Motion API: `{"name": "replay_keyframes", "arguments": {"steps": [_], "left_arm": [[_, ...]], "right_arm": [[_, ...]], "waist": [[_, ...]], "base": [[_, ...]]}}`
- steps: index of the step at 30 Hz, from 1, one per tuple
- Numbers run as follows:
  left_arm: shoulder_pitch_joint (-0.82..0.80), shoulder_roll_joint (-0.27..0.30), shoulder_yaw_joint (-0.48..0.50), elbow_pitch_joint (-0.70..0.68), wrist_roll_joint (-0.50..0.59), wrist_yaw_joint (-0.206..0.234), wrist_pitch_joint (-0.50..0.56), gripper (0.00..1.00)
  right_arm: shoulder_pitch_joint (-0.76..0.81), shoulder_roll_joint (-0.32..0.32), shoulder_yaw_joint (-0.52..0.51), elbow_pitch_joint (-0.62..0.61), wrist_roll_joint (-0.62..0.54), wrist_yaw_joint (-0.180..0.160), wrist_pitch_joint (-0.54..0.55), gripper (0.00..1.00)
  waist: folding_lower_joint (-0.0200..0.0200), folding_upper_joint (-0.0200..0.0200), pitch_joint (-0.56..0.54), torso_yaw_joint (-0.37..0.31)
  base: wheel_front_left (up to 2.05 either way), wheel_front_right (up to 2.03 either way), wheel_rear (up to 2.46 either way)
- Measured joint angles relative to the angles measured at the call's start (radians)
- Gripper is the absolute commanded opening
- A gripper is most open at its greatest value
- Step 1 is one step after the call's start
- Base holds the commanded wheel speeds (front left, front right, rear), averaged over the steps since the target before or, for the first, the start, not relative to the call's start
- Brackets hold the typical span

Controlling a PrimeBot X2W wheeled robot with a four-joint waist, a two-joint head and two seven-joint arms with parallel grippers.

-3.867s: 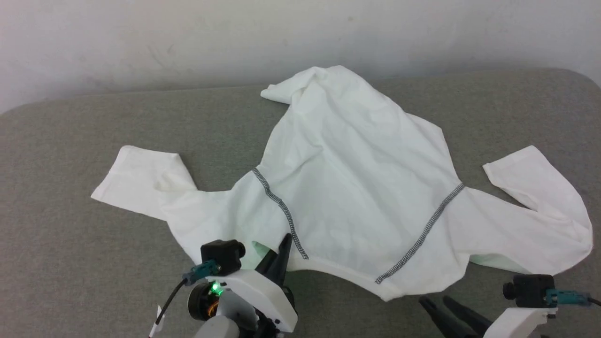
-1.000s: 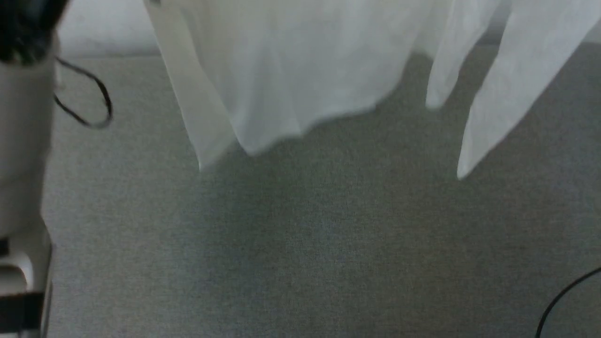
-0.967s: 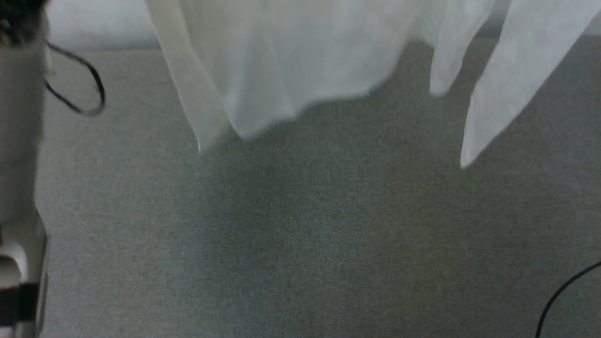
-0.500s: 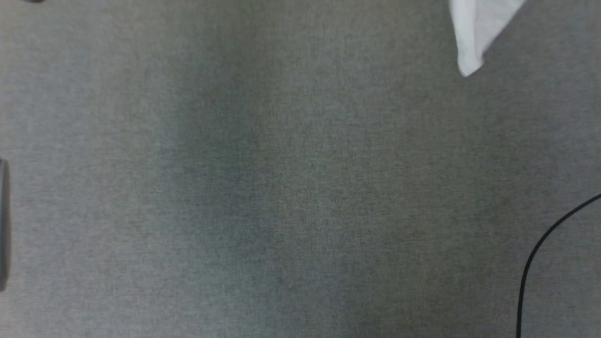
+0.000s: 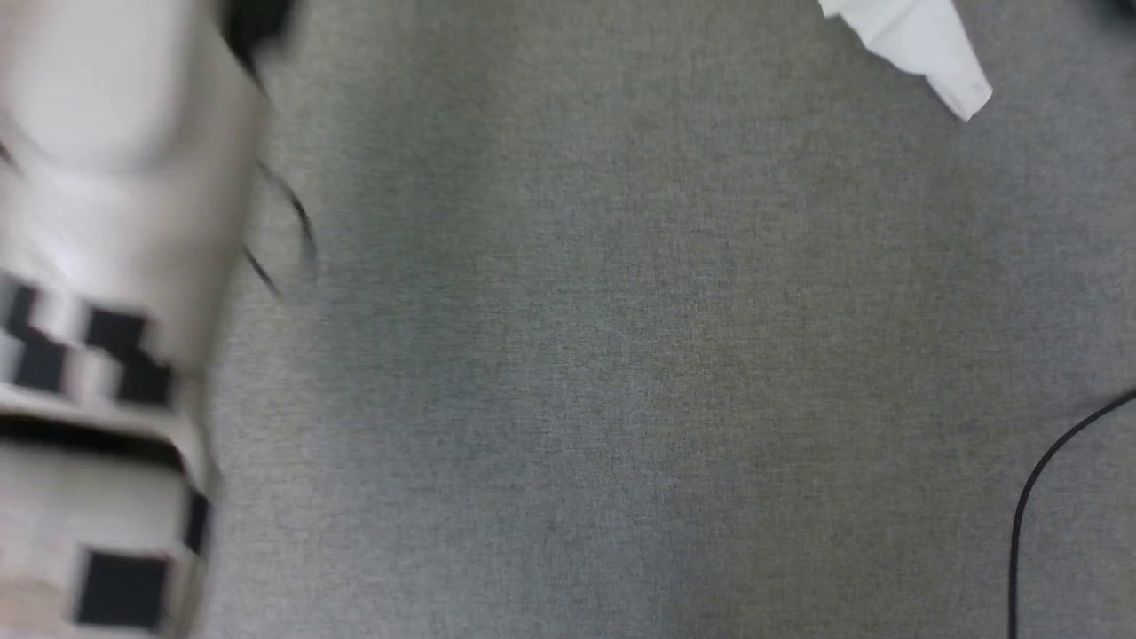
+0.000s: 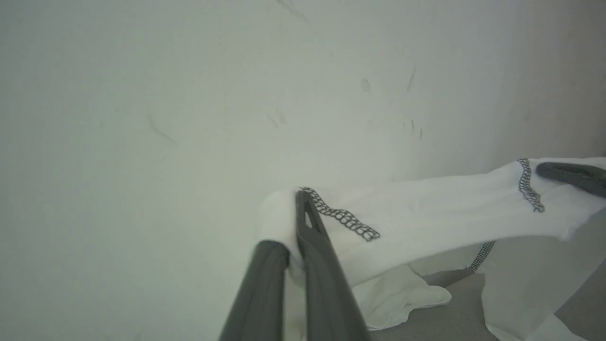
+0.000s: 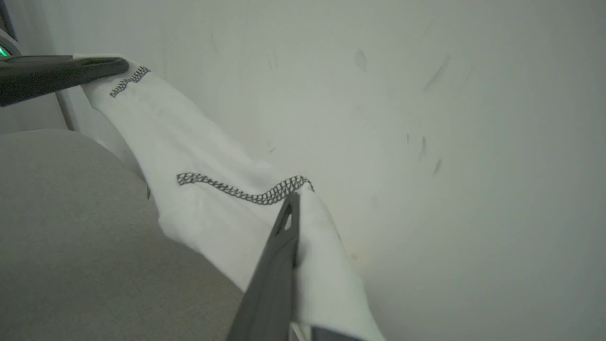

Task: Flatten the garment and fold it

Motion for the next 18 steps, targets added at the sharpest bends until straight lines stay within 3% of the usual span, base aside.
{"name": "replay_keyframes", "arguments": {"steps": [9, 18], "left_arm": [[0.467, -0.046, -0.068, 0.018, -0.026, 0.0, -0.011, 0.0], [0.834, 0.038, -0.13, -0.079, -0.059, 0.0, 0.014, 0.0]], "right_arm": [[0.414, 0.002, 0.065, -0.115, 0.1, 0.0, -0.006, 0.0], [0.719, -0.036, 0.17, -0.27, 0.158, 0.0, -0.006, 0.0]], "waist": [[-0.0003, 0.0, -0.156, 0.019], [-0.0005, 0.0001, -0.337, 0.029]], "base": [[0.0, 0.0, 0.0], [0.0, 0.0, 0.0]]}}
